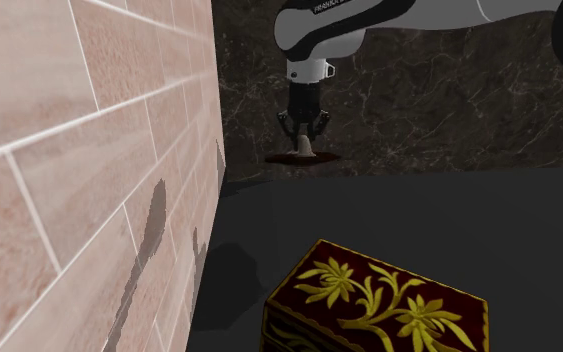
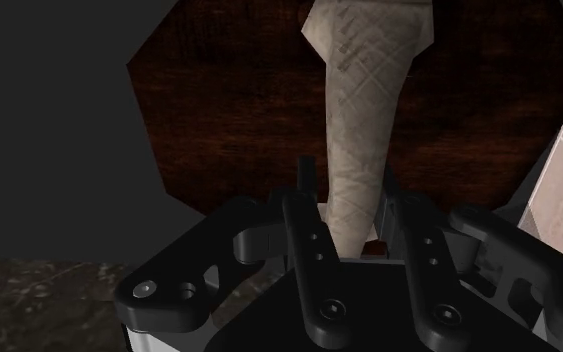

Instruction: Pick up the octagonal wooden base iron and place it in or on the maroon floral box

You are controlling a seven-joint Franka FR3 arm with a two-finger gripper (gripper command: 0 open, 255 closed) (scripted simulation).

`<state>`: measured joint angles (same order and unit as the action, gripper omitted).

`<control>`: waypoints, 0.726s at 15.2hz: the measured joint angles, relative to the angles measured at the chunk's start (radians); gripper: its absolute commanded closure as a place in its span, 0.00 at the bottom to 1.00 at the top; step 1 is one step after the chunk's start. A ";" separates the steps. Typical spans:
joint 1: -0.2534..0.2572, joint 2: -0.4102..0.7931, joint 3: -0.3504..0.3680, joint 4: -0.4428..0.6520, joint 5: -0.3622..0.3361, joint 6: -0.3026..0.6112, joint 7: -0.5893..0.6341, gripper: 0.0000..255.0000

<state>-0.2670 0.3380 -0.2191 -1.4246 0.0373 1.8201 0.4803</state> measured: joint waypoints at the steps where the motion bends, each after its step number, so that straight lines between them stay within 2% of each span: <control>1: 0.000 -0.002 0.000 0.012 -0.001 -0.014 0.001 1.00; 7: -0.005 0.011 -0.001 0.112 0.002 -0.101 -0.002 1.00; 11: 0.036 -0.128 0.006 -0.068 -0.031 -0.059 0.041 1.00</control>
<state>-0.2309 0.2098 -0.2129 -1.4926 0.0061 1.7610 0.5210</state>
